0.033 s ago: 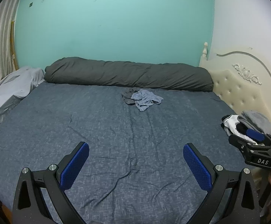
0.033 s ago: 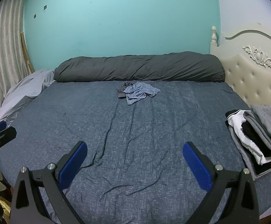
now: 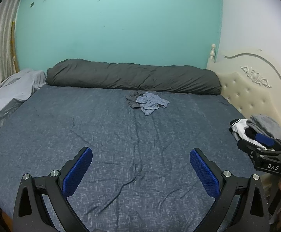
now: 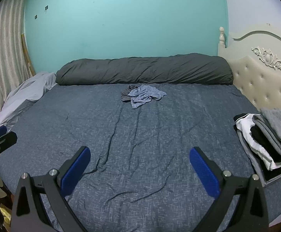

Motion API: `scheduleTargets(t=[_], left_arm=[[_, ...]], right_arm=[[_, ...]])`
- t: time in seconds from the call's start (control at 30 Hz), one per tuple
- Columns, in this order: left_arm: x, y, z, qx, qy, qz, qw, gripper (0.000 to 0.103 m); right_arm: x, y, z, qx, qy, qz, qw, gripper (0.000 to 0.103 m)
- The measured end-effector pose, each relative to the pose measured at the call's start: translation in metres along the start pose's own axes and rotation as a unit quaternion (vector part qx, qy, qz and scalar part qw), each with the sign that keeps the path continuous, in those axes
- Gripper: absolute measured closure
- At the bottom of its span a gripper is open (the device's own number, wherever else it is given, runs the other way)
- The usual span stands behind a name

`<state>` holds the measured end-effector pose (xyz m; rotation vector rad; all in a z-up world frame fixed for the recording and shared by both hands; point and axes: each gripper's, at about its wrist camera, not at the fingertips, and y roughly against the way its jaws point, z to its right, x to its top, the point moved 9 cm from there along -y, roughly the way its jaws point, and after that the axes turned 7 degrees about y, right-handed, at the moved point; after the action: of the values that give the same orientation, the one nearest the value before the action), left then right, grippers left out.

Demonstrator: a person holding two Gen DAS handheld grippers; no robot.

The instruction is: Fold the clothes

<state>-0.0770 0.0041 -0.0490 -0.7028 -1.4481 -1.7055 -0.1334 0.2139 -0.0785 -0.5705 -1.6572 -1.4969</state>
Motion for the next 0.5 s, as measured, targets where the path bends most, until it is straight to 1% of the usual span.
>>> scheduleTargets(t=[0.13,0.23,0.5], left_arm=[[0.0005,-0.0021,-0.0003,0.0,0.005,-0.012,0.9999,0.0],[0.0015,0.0026,0.0028,-0.002,0.001,0.001,1.0,0.0],[-0.0009,-0.0014,0.0003,-0.002,0.003,-0.002,1.0,0.0]], right_arm=[[0.0009,0.001,0.0023,0.0,-0.001,0.002,1.0,0.0],[0.0015,0.0017,0.0041,0.001,-0.001,0.004,1.0,0.0],[-0.002,-0.0029,0.0047,-0.003,-0.001,0.004,1.0,0.0]])
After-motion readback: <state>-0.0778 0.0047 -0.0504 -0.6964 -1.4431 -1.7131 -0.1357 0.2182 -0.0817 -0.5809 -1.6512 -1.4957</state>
